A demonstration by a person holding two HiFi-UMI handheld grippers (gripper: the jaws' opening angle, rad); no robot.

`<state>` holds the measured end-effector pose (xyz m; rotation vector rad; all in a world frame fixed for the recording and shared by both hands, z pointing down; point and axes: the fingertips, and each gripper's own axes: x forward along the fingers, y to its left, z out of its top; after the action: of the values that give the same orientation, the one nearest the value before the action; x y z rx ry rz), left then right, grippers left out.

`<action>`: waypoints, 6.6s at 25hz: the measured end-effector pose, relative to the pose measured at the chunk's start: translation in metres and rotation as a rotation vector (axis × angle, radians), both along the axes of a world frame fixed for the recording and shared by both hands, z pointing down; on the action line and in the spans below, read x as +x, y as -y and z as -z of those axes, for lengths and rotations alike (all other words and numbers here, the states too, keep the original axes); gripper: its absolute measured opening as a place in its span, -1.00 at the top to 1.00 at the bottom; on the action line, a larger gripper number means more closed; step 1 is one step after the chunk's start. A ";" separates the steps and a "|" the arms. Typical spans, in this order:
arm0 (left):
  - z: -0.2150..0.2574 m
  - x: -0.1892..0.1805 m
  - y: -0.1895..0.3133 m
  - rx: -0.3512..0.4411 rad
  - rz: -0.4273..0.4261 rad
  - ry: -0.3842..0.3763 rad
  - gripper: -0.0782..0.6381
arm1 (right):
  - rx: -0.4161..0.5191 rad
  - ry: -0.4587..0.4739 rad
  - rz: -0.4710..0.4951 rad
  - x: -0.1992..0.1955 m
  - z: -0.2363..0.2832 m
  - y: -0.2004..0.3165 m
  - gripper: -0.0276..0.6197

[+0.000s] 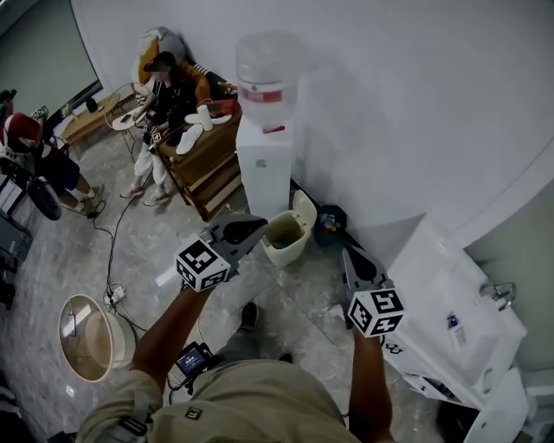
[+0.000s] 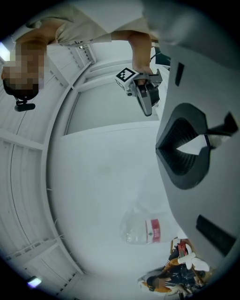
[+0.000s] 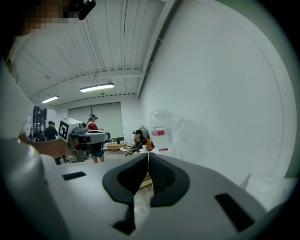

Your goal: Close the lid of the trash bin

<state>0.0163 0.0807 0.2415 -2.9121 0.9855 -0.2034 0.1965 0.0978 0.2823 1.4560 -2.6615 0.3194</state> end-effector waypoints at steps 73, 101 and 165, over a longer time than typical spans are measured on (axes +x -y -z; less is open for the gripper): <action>-0.456 0.097 0.489 -0.723 -0.124 0.241 0.52 | -0.512 -0.012 -0.185 0.063 -0.324 0.434 0.83; -0.597 0.064 0.484 -0.801 -0.023 0.448 0.74 | -0.665 0.000 -0.144 0.040 -0.431 0.414 0.83; -0.732 -0.086 0.353 -1.076 0.084 0.613 0.74 | -0.693 -0.114 -0.048 -0.031 -0.449 0.366 0.83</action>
<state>-0.0692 -0.2720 0.9740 -3.1343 1.0636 -2.0306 0.1660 -0.2687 0.7310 1.2478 -2.0929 1.0030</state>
